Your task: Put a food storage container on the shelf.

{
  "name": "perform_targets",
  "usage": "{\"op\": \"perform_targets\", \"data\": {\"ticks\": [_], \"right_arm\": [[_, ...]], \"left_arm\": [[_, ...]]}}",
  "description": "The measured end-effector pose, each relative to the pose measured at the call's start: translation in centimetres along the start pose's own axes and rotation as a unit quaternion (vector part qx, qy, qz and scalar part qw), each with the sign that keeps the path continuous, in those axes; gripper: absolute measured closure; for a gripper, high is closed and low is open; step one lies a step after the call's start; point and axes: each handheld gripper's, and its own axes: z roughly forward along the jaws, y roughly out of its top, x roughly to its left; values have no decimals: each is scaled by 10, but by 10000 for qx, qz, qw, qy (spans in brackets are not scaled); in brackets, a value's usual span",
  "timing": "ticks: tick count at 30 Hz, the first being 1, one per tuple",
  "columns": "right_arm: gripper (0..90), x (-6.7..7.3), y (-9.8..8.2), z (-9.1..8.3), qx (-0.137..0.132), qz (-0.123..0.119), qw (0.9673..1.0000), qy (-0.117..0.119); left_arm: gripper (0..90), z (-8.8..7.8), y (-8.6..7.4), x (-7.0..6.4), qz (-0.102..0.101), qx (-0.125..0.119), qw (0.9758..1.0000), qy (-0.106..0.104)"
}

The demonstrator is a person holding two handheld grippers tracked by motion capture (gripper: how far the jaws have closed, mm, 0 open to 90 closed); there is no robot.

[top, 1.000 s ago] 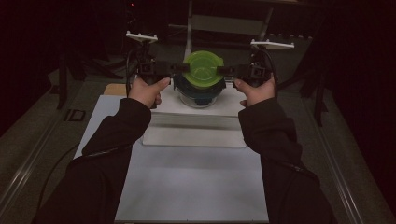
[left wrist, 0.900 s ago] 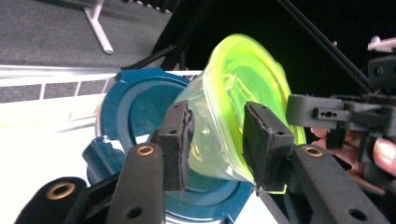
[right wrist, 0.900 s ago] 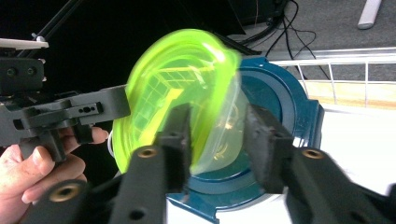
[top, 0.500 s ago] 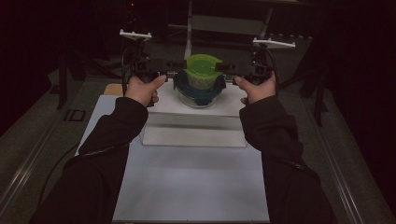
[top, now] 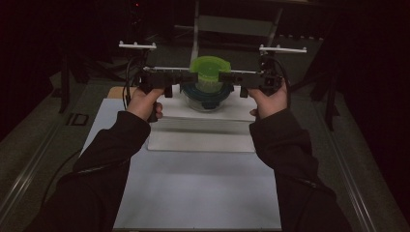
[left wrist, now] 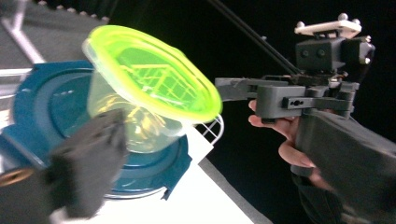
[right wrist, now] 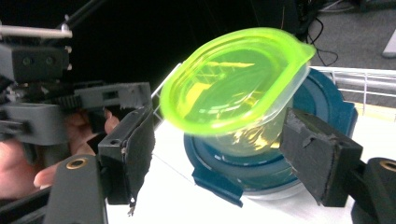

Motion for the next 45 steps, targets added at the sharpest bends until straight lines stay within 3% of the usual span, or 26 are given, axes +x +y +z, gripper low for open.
{"op": "perform_targets", "data": {"ticks": [3, 4, 6, 7, 10, 18, 26, 31, 36, 45], "right_arm": [[247, 5, -4, -3, -28, -132, 9999, 14], [247, 5, -4, -3, -28, -132, 9999, 14], [244, 9, -9, -6, -58, -213, 9998, 29], [244, 9, -9, -6, -58, -213, 9998, 29], [224, 12, -18, -9, -54, -317, 9995, 77], [220, 13, -41, -18, -59, -434, 9988, 200], [197, 15, -79, -23, 39, -607, 9975, 370], [190, 10, -100, -21, 31, -617, 9973, 396], [191, 4, -119, -18, -13, -617, 9973, 402], [191, -10, -158, -8, 42, -622, 9971, 448]], "left_arm": [[5, -3, -3, -5, 251, -136, 9995, 105], [4, -3, -3, -5, 251, -136, 9995, 105], [5, -8, -11, -12, 608, -406, 9972, 144], [5, -8, -11, -12, 608, -406, 9972, 144], [5, -9, -22, -18, 914, -358, 9947, 311], [5, -15, -45, -25, 1093, -348, 9932, 195], [9, -17, -72, -33, 1332, -187, 9909, 73], [9, -17, -90, -33, 1298, -55, 9915, -10], [9, -14, -113, -34, 1402, 115, 9901, -5], [9, -4, -155, -28, 1390, 389, 9895, -114]]}}
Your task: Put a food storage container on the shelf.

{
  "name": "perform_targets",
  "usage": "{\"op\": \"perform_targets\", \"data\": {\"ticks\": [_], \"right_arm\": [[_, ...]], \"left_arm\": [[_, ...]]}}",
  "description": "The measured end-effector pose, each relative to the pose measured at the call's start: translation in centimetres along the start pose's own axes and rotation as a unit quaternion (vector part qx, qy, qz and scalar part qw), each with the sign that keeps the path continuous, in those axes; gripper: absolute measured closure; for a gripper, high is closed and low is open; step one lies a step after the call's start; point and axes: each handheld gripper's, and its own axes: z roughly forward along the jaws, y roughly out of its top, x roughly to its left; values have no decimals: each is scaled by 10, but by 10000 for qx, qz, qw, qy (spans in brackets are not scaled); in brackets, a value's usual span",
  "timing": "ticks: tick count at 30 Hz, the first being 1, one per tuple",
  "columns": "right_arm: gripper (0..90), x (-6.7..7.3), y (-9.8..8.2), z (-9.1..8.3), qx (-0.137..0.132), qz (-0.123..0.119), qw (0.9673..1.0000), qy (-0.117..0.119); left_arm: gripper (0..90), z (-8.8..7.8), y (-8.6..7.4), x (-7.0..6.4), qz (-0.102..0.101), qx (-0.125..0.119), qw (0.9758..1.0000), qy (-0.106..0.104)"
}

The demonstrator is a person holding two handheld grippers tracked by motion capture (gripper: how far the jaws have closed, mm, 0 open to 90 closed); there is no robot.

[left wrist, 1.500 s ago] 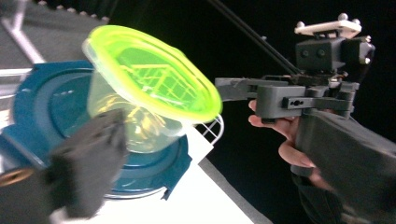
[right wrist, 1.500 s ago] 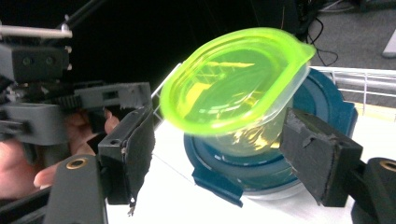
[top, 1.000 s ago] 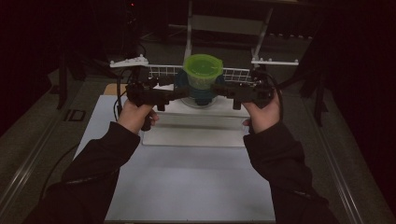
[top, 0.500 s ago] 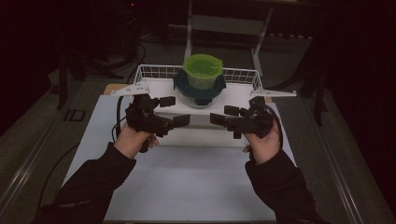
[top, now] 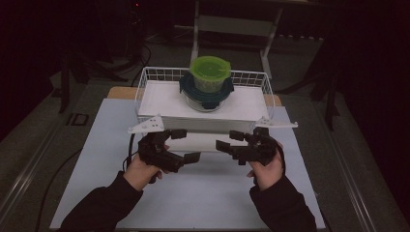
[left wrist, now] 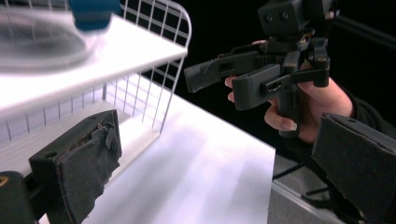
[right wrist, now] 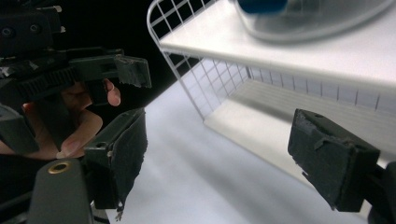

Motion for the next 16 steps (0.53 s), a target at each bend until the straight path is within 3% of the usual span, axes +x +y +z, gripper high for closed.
{"op": "perform_targets", "data": {"ticks": [9, 16], "right_arm": [[192, -10, -38, 6, 167, 60, 9998, 14], [192, -13, -60, 7, 195, 59, 9998, -65]], "left_arm": [[9, 10, -38, -5, 143, 264, 9995, -49], [9, 15, -51, -10, 231, 360, 9990, -123]]}}
